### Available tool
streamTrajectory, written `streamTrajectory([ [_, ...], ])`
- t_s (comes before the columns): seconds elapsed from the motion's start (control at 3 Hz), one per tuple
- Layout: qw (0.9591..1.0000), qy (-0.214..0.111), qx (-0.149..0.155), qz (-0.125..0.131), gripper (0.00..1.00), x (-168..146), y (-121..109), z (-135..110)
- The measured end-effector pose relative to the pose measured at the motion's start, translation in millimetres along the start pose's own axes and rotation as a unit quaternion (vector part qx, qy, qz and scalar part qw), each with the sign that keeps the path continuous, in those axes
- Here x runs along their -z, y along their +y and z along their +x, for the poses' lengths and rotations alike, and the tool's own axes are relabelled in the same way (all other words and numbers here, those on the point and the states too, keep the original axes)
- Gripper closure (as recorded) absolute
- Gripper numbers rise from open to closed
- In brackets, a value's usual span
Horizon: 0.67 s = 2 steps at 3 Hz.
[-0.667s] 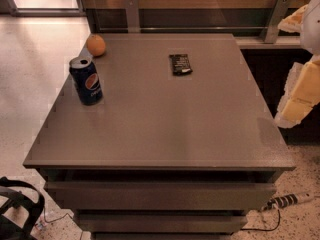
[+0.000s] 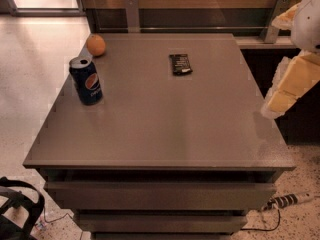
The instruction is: Pick rxbar chocolate
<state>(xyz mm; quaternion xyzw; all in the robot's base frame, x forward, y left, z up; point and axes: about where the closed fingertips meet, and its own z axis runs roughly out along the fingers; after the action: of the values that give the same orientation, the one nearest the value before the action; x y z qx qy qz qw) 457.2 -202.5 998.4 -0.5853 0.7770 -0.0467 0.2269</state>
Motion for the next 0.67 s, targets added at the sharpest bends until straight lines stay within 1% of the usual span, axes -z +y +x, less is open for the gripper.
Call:
streamTrajectory([
  [0.33, 0.9969, -0.058, -0.051, 0.017, 0.00, -25.1, -14.2, -9.0],
  [0.67, 0.9874, -0.117, -0.101, 0.034, 0.00, -56.6, -27.9, -16.6],
])
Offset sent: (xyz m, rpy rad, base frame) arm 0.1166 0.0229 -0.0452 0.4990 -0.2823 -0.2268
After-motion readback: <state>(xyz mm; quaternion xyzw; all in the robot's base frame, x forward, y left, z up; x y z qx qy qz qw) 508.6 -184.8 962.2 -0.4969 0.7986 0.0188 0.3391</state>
